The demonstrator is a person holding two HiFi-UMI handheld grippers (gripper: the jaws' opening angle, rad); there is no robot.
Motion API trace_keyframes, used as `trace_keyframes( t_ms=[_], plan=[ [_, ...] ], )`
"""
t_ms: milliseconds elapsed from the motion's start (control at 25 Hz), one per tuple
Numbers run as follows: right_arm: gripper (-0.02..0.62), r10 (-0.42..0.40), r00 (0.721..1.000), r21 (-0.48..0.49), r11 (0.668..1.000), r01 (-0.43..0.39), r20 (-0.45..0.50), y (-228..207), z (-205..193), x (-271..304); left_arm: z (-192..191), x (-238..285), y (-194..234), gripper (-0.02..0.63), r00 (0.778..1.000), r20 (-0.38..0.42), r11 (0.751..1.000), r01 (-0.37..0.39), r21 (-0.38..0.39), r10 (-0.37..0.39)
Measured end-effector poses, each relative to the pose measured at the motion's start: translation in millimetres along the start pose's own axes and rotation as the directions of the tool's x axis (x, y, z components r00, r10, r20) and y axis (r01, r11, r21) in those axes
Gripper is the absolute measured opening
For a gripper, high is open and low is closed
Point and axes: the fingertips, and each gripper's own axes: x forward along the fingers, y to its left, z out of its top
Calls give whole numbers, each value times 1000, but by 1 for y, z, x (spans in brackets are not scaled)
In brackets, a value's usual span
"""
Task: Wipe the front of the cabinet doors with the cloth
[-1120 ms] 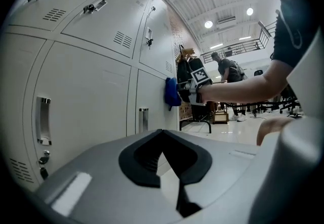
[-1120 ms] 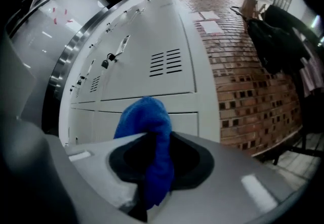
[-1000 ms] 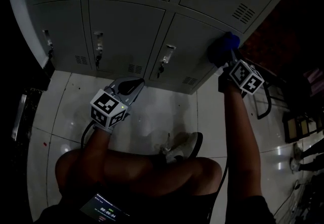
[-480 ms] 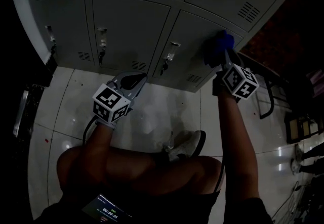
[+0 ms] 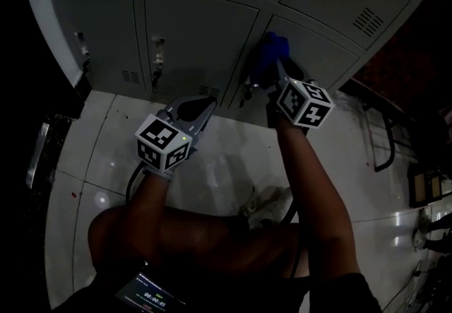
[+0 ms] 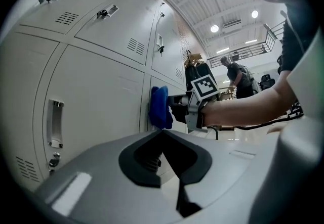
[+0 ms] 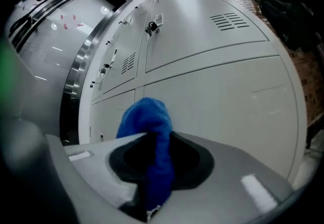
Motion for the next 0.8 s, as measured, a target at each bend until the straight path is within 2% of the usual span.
trace_keyframes(
  t_ms=[120, 280, 400, 800],
  plan=[
    [75, 9, 1000, 1, 1000, -9, 17, 6, -1, 5, 1, -2, 2, 1, 1000, 8, 1000, 1, -14, -1],
    [75, 19, 1000, -47, 999, -18, 7, 1, -1, 4, 1, 1, 1, 0, 1000, 3, 1000, 7, -8, -7],
    [75, 15, 1000, -29, 999, -15, 3, -10, 0, -2, -3, -1, 4, 0, 1000, -13, 1000, -2, 7, 2],
    [75, -100, 995, -26, 995, 100, 11, -82, 15, -45, -8, 0, 2, 1, 1000, -20, 1000, 7, -5, -7]
  ],
)
